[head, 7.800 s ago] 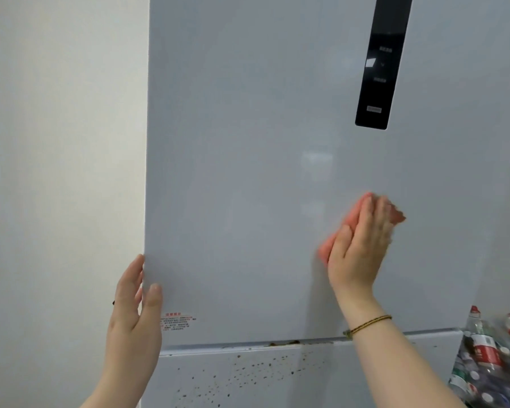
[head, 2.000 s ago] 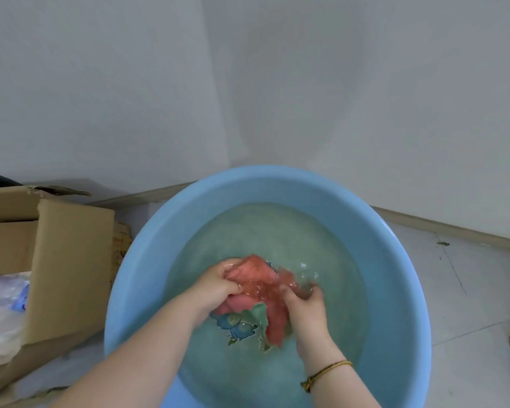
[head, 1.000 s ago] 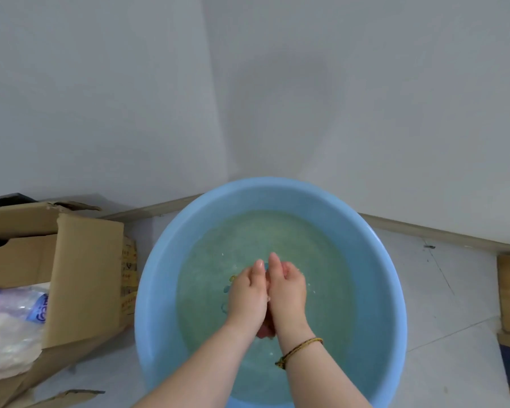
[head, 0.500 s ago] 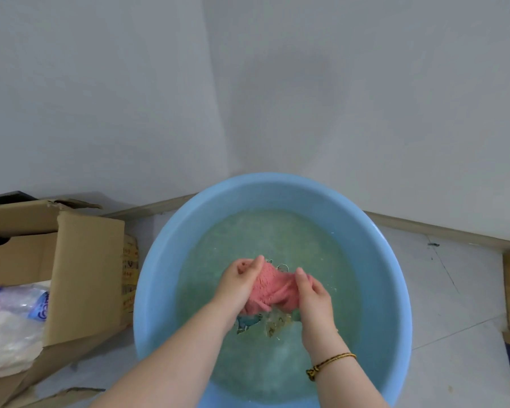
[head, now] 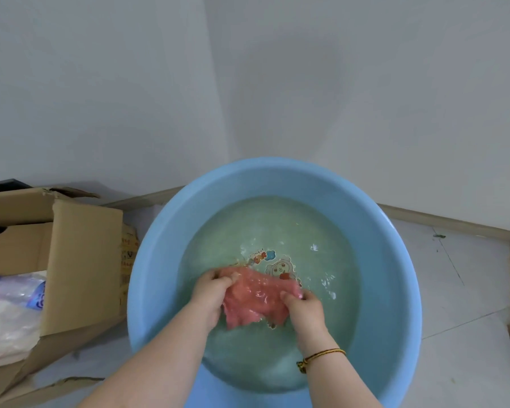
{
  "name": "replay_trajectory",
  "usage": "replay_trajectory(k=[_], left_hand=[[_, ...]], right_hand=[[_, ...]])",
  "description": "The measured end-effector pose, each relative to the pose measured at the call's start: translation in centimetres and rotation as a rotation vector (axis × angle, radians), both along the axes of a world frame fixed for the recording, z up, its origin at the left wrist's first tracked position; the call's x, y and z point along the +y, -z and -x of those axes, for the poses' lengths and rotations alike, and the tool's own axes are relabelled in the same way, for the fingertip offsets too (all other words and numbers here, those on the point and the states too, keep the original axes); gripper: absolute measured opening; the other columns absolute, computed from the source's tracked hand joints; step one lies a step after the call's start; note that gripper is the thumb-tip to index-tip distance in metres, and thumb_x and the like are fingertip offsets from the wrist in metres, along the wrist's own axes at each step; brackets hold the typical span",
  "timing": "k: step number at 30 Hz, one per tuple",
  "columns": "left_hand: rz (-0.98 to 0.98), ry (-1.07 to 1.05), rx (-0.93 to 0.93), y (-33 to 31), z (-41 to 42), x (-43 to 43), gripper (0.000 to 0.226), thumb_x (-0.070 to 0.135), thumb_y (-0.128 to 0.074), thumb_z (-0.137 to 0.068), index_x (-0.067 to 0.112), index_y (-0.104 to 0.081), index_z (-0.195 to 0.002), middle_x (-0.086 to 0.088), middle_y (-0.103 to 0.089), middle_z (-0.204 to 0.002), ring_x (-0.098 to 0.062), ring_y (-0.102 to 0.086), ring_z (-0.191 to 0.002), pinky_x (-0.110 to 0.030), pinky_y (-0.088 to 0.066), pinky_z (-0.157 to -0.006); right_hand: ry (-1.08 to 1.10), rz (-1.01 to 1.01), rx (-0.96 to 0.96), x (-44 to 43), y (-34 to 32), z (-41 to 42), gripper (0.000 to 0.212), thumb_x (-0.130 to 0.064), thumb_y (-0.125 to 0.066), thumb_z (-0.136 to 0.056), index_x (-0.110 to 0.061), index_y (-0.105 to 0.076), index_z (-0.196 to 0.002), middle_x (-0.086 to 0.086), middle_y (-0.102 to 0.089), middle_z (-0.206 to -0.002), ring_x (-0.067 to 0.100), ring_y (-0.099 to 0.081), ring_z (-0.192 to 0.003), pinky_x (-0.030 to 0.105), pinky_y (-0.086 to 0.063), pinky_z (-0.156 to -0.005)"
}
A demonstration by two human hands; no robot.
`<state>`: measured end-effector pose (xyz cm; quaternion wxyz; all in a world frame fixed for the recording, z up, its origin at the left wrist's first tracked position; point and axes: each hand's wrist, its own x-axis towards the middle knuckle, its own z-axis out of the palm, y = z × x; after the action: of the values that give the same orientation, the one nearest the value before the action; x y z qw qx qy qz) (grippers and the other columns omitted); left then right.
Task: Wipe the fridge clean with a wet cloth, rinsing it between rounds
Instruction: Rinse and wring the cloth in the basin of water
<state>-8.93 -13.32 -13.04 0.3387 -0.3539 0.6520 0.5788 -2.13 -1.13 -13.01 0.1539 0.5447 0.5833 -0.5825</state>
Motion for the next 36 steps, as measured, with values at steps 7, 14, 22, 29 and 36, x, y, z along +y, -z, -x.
replay_trajectory(k=[7,14,22,29,36], left_hand=[[-0.416,-0.069,0.01,-4.0,-0.6,1.8,0.012,0.0,-0.047,-0.088,0.007,-0.056,-0.085,-0.009,-0.061,-0.072,-0.013,-0.061,-0.052,-0.022,-0.049,-0.048],[-0.363,-0.173,0.097,-6.4,-0.7,3.2,0.017,-0.003,-0.052,-0.086,0.01,-0.054,-0.074,-0.005,-0.06,-0.055,-0.015,-0.059,-0.049,-0.02,-0.049,-0.048],[-0.538,-0.064,0.032,-8.0,0.3,3.7,0.032,0.022,-0.043,-0.093,0.006,-0.058,-0.07,-0.004,-0.066,-0.054,-0.011,-0.064,-0.048,-0.022,-0.053,-0.049],[-0.478,0.451,-0.049,-7.8,1.2,2.0,0.013,0.018,-0.065,-0.074,0.017,-0.057,-0.064,-0.001,-0.054,-0.067,-0.015,-0.051,-0.068,-0.029,-0.047,-0.061],[-0.33,1.186,-0.225,-7.5,1.1,2.1,0.024,0.003,-0.059,-0.081,0.013,-0.046,-0.064,-0.001,-0.052,-0.055,-0.001,-0.053,-0.041,-0.011,-0.033,-0.034]], right_hand=[[-0.106,-0.191,0.361,-1.3,-3.2,0.7,0.023,-0.001,-0.057,-0.084,-0.014,-0.053,-0.065,-0.009,-0.041,-0.059,0.008,-0.038,-0.061,0.017,-0.032,-0.055],[-0.661,-0.635,0.689,-3.6,-4.3,-1.2,0.044,-0.02,-0.045,-0.07,-0.029,-0.052,-0.113,-0.012,-0.052,-0.106,0.004,-0.047,-0.095,0.011,-0.035,-0.085],[-0.416,-0.05,0.414,-2.0,-4.3,0.1,0.031,-0.014,-0.062,-0.055,-0.019,-0.052,-0.085,-0.021,-0.058,-0.056,-0.008,-0.05,-0.052,0.009,-0.036,-0.049],[-0.757,-1.047,0.617,0.3,-3.5,0.3,0.009,-0.022,-0.049,-0.061,-0.02,-0.041,-0.065,-0.008,-0.044,-0.065,0.013,-0.038,-0.064,0.022,-0.031,-0.051],[-1.227,-1.284,0.541,1.6,-6.3,1.7,0.015,-0.027,-0.053,-0.053,-0.023,-0.067,-0.056,-0.004,-0.051,-0.048,0.012,-0.044,-0.028,0.011,-0.02,-0.029]])
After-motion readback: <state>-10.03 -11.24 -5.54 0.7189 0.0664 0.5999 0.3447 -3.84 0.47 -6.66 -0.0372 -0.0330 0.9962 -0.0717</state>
